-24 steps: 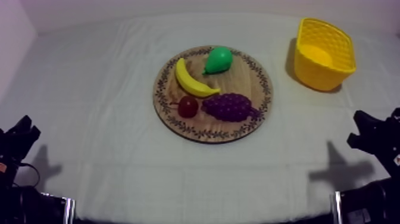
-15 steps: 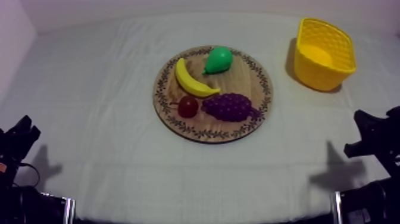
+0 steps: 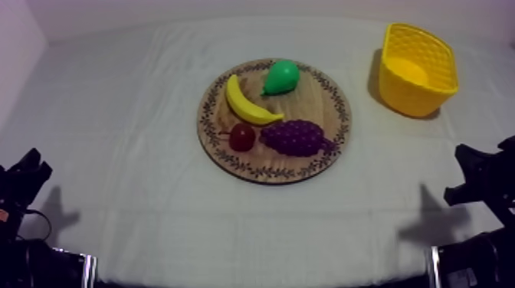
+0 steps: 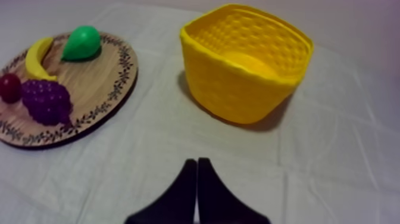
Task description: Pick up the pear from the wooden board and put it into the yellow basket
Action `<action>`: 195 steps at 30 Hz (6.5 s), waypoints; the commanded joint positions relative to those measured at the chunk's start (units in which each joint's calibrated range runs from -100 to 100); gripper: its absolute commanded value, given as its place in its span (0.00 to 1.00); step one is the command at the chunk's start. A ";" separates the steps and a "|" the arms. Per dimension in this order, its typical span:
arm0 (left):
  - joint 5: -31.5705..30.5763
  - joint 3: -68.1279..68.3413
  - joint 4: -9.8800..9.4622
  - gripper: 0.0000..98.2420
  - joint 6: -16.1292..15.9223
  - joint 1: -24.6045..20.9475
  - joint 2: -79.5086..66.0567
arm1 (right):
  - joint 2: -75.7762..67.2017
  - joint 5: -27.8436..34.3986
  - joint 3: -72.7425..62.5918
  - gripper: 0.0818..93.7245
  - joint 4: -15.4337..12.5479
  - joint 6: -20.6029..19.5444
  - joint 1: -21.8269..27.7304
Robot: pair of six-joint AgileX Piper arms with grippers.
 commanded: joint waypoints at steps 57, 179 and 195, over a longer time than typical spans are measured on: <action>0.00 0.00 0.01 0.00 0.02 -0.03 -0.04 | 101.53 4.26 -87.76 0.01 8.42 29.82 -22.26; 0.00 0.00 0.01 0.00 0.02 -0.03 -0.04 | 105.52 5.32 -81.95 0.58 -1.40 42.00 -7.83; 0.00 0.00 0.01 0.00 0.02 -0.03 -0.04 | 102.15 4.58 -77.22 0.59 -1.38 44.05 4.61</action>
